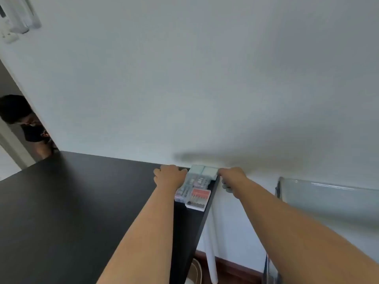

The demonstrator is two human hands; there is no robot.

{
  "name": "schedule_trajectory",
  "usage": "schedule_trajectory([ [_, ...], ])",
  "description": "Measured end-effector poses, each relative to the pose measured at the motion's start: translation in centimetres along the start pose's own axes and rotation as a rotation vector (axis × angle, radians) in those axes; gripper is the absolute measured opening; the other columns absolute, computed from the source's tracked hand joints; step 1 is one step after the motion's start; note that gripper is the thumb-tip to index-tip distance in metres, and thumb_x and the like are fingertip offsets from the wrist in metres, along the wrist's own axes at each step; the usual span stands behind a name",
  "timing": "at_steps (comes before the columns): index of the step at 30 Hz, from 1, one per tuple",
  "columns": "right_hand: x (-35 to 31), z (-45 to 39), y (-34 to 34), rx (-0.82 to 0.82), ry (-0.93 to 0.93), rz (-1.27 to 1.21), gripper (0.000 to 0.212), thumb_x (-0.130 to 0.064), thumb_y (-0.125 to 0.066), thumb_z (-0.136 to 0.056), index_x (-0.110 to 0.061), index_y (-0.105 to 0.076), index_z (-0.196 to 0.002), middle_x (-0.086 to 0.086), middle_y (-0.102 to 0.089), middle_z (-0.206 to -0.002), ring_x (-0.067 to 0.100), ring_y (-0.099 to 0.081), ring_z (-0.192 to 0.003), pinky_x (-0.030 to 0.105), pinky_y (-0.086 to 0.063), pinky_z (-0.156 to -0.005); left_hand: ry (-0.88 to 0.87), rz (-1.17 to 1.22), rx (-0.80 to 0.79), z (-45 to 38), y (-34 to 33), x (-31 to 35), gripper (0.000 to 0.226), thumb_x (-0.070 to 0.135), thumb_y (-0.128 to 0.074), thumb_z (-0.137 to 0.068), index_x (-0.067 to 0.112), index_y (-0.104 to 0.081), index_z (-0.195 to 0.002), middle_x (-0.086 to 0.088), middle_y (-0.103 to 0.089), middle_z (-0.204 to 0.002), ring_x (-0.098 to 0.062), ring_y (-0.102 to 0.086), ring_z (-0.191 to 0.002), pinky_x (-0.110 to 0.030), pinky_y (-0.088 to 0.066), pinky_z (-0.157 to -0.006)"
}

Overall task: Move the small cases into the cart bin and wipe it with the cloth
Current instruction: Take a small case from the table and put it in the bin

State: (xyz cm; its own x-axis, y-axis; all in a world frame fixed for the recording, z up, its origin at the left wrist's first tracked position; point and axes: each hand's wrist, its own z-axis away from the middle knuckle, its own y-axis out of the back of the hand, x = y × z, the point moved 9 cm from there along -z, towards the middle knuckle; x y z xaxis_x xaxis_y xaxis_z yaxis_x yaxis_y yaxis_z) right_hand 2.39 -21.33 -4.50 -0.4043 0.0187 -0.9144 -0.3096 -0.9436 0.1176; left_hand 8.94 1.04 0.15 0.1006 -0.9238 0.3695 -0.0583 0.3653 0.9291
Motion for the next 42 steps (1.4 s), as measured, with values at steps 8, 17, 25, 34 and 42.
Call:
schedule_trajectory([
  [8, 0.4, -4.1, -2.1, 0.105, -0.023, 0.051, 0.04, -0.039, -0.074, -0.079, -0.004, -0.06, -0.09, 0.011, -0.058, -0.08, 0.027, -0.053, -0.068, 0.035, -0.049, -0.069, -0.079, -0.141, -0.028, -2.7, -2.1, 3.7, 0.04, 0.057, -0.049, -0.086, 0.018, -0.057, -0.08, -0.001, -0.064, -0.091, -0.024, -0.06, -0.094, -0.037, -0.032, -0.078],
  [17, 0.6, -4.7, -1.5, 0.209, -0.021, 0.046, 0.023, -0.018, -0.082, -0.073, -0.01, -0.06, -0.077, 0.003, -0.057, -0.067, 0.029, -0.064, -0.076, 0.034, -0.056, -0.075, -0.074, -0.231, -0.093, -3.6, -3.3, 6.0, 0.016, 0.034, -0.056, -0.079, 0.023, -0.052, -0.068, 0.004, -0.057, -0.07, -0.017, -0.046, -0.067, -0.037, -0.023, -0.076],
  [25, 1.5, -3.6, -0.7, 0.256, -0.051, -0.209, 0.042, 0.002, -0.06, -0.081, -0.003, -0.058, -0.123, 0.019, -0.061, -0.117, 0.036, -0.06, -0.104, 0.049, -0.054, -0.091, -0.086, -0.194, -0.222, -2.5, -4.9, 7.9, 0.012, 0.031, -0.052, -0.082, 0.024, -0.052, -0.072, 0.006, -0.056, -0.069, -0.016, -0.047, -0.068, -0.042, -0.016, -0.08],
  [34, 2.3, -1.0, -0.7, 0.23, -0.145, -0.503, 0.041, -0.004, -0.052, -0.091, 0.003, -0.05, -0.131, 0.022, -0.06, -0.126, 0.032, -0.06, -0.1, 0.041, -0.048, -0.095, -0.122, -0.252, -0.249, 0.1, -5.5, 9.6, 0.015, 0.012, -0.041, -0.078, 0.023, -0.05, -0.083, 0.002, -0.053, -0.086, -0.025, -0.043, -0.107, -0.04, -0.021, -0.082],
  [42, 3.3, 0.2, -0.8, 0.279, -0.175, -0.814, 0.041, 0.002, -0.051, -0.088, -0.007, -0.048, -0.128, 0.02, -0.059, -0.121, 0.036, -0.063, -0.105, 0.046, -0.057, -0.083, -0.17, -0.249, -0.243, 1.4, -5.5, 10.3, 0.019, 0.018, -0.044, -0.083, 0.023, -0.053, -0.099, 0.0, -0.058, -0.105, -0.027, -0.046, -0.112, -0.04, -0.024, -0.085],
])
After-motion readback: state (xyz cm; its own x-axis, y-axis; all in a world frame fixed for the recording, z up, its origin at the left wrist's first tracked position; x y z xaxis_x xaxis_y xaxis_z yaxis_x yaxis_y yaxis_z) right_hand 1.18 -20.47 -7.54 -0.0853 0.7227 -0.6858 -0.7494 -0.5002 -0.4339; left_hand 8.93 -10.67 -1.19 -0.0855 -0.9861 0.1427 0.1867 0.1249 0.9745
